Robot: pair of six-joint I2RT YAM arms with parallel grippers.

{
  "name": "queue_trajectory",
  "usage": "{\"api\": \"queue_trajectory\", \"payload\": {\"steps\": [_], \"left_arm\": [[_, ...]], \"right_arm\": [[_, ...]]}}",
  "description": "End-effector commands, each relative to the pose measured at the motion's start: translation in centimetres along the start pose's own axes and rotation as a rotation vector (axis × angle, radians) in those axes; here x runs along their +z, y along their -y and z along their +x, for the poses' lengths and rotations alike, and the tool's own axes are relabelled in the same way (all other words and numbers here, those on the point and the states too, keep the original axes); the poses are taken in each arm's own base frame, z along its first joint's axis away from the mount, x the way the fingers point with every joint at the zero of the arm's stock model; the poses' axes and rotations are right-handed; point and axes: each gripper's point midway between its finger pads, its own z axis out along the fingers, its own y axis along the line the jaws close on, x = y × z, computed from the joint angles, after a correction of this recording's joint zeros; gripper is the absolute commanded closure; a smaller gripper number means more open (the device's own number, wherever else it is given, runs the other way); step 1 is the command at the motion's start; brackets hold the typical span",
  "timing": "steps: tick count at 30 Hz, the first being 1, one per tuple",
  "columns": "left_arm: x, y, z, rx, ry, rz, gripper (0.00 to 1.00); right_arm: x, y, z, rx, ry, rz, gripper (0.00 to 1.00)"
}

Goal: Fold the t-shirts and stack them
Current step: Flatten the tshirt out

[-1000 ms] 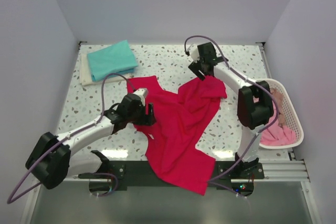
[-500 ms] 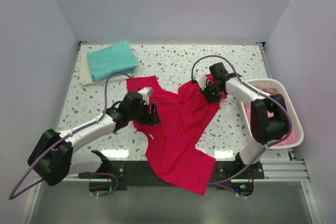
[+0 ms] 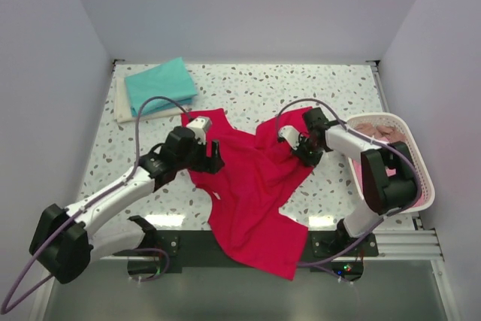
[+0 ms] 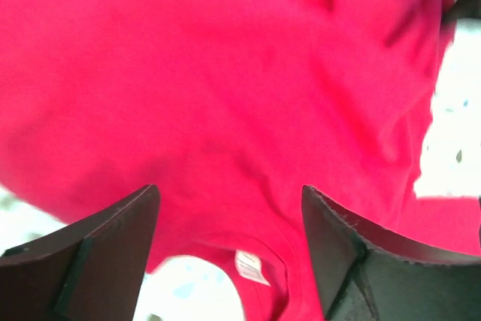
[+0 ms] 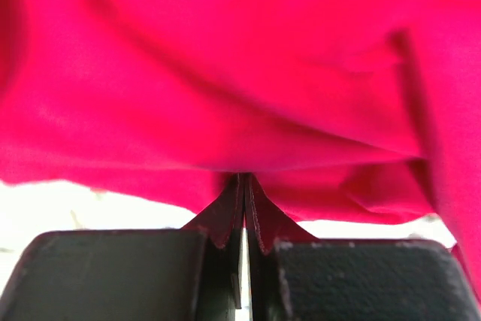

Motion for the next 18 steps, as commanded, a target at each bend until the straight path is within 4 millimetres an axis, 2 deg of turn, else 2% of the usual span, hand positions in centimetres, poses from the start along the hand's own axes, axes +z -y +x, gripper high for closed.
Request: {"api": "queue_trajectory", "payload": {"steps": [1, 2, 3, 5, 6, 7, 8, 9, 10, 11, 12, 13, 14, 15, 16, 18], "left_arm": [[-3.1, -1.3, -6.5, 0.08, 0.188, -0.079, 0.18], [-3.6, -2.4, -7.7, 0.074, 0.216, -0.108, 0.15], [-4.2, -2.4, -9.4, 0.102, 0.252, -0.106, 0.15], [-4.1, -3.4, -11.0, 0.111, 0.257, -0.124, 0.15], [-4.3, -3.0, -12.9, 0.149, 0.285, -0.11, 0.15], [-2.9, -3.4, -13.1, 0.16, 0.249, -0.118, 0.15], [-2.3, -3.6, -13.8, 0.174, 0.242, -0.121, 0.15], [-2.1, -3.1, -15.8, 0.211, 0.26, -0.109, 0.17], [0.2, -3.8, -15.5, 0.22, 0.201, -0.116, 0.19], [1.1, -3.9, -16.2, 0.234, 0.188, -0.115, 0.22], [1.4, -3.6, -18.4, 0.266, 0.204, -0.119, 0.24], [4.0, -4.9, -17.7, 0.262, 0.136, -0.145, 0.26], [4.8, -5.5, -18.2, 0.263, 0.119, -0.162, 0.3], [5.3, -5.6, -19.7, 0.28, 0.117, -0.169, 0.32], [7.4, -6.8, -18.8, 0.273, 0.062, -0.186, 0.34], [8.3, -8.0, -19.3, 0.256, 0.028, -0.237, 0.4]], "right_arm": [[-0.9, -5.9, 5.6, -0.09, -0.159, -0.208, 1.0], [-1.2, -6.6, 5.9, -0.137, -0.167, -0.229, 1.0], [-1.7, -8.0, 7.1, -0.146, -0.197, -0.271, 1.0], [-2.8, -9.0, 7.3, -0.185, -0.174, -0.289, 1.0], [-3.4, -9.5, 7.5, -0.183, -0.177, -0.302, 1.0], [-3.8, -9.5, 7.2, -0.183, -0.161, -0.298, 1.0], [-4.2, -9.4, 6.8, -0.161, -0.152, -0.28, 1.0], [-5.3, -8.2, 5.3, -0.15, -0.103, -0.22, 1.0], [-6.0, -7.6, 4.4, -0.112, -0.077, -0.193, 0.97], [-6.8, -7.2, 3.1, -0.084, -0.022, -0.179, 0.91], [-8.5, -5.0, 1.2, -0.042, 0.053, -0.117, 0.82], [-9.3, -4.0, 0.2, -0.006, 0.102, -0.099, 0.63], [-10.3, -3.2, -1.1, 0.055, 0.164, -0.099, 0.56], [-11.7, -0.8, -2.2, 0.102, 0.222, -0.059, 0.54], [-12.3, 0.2, -2.9, 0.129, 0.257, -0.049, 0.54], [-14.0, 2.2, -4.2, 0.193, 0.349, -0.042, 0.53]]}}
